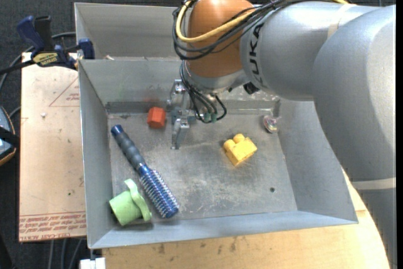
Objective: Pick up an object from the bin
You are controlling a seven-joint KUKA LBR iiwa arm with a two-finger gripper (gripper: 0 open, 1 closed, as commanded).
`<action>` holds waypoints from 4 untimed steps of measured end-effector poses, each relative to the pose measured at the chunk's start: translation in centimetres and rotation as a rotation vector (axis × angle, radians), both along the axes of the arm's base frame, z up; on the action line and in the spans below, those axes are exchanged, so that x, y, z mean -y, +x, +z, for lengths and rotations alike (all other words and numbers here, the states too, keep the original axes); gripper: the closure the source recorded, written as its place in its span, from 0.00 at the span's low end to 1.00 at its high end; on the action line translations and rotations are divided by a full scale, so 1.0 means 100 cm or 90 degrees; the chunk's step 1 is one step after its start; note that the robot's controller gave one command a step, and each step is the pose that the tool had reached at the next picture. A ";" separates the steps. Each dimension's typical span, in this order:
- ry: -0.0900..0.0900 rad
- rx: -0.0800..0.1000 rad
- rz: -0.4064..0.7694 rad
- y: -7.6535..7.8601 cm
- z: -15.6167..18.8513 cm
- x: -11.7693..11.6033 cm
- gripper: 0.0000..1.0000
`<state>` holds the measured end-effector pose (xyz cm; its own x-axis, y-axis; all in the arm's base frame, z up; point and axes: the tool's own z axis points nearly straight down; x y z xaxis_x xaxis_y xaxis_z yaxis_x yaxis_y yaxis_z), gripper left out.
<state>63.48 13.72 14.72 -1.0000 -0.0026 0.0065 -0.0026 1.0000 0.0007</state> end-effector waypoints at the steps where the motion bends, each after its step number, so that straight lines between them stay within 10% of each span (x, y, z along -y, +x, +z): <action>1: 0.001 0.011 0.209 -0.070 -0.073 -0.076 0.00; 2: -0.005 0.004 0.453 -0.106 -0.047 -0.110 0.00; 3: -0.002 0.004 0.739 -0.110 -0.047 -0.104 0.00; 4: -0.006 0.015 0.531 -0.145 -0.072 -0.097 0.00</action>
Offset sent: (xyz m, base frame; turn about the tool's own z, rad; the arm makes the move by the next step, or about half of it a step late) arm -0.0731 0.0750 -0.0772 -0.3277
